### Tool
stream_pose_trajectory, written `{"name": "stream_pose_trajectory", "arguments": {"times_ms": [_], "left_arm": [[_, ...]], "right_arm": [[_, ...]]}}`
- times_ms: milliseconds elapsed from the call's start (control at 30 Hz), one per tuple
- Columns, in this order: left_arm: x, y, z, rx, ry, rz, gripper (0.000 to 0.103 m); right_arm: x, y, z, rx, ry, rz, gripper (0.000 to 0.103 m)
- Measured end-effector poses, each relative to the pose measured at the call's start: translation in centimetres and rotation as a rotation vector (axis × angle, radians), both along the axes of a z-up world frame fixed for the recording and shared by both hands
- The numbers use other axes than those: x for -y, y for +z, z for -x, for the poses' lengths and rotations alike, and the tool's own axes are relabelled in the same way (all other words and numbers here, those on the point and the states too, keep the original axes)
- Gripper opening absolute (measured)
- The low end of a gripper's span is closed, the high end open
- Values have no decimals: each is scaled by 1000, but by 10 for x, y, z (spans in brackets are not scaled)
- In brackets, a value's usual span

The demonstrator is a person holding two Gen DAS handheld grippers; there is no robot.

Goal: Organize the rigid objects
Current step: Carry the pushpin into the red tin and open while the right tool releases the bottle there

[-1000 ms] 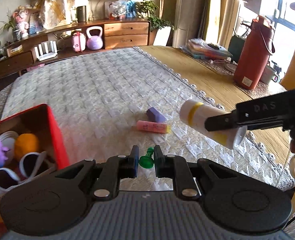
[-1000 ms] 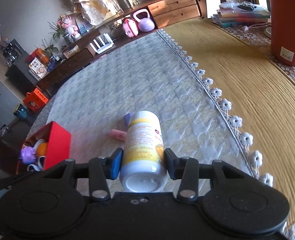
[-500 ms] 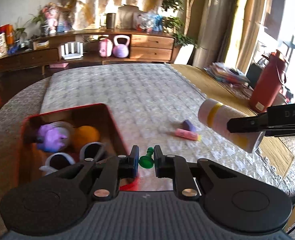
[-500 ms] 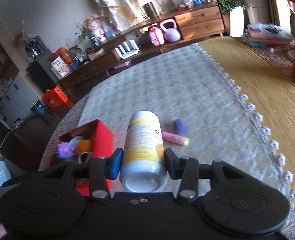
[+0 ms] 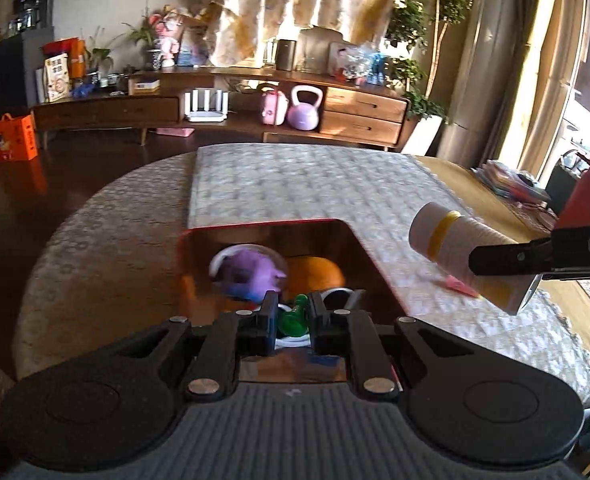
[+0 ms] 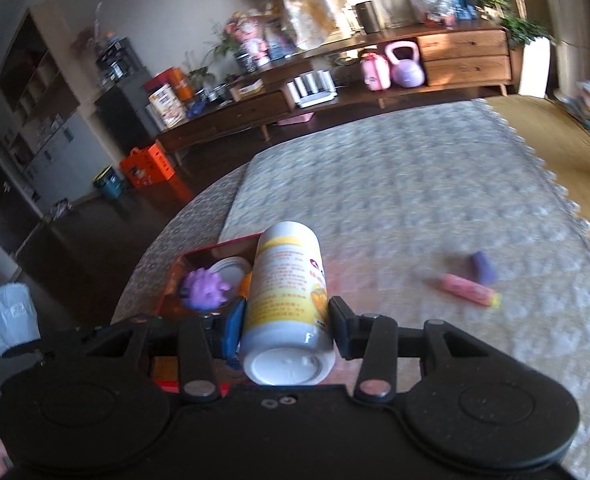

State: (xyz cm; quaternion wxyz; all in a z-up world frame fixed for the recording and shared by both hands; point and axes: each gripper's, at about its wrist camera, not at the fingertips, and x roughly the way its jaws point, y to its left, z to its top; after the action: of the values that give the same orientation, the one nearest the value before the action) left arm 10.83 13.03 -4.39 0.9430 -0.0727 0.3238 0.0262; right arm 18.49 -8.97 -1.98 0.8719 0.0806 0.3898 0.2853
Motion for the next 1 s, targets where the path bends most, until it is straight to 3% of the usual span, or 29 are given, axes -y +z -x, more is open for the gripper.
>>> {"name": "stream_pose_trajectory", "arguments": {"times_ms": [300,567,1000], "left_arm": [[-25,-17,-13,-28,8,-30,15],[-9,-34,-26,-34,-47,-93,15],[-17,-58,-30,-111,-29,-65,15]], "right_arm": [[-48,-21,-2,34,24,97,43],[-61,-40,-2,29,28,153,43],[-65,-49,4,8,53,172,44]]}}
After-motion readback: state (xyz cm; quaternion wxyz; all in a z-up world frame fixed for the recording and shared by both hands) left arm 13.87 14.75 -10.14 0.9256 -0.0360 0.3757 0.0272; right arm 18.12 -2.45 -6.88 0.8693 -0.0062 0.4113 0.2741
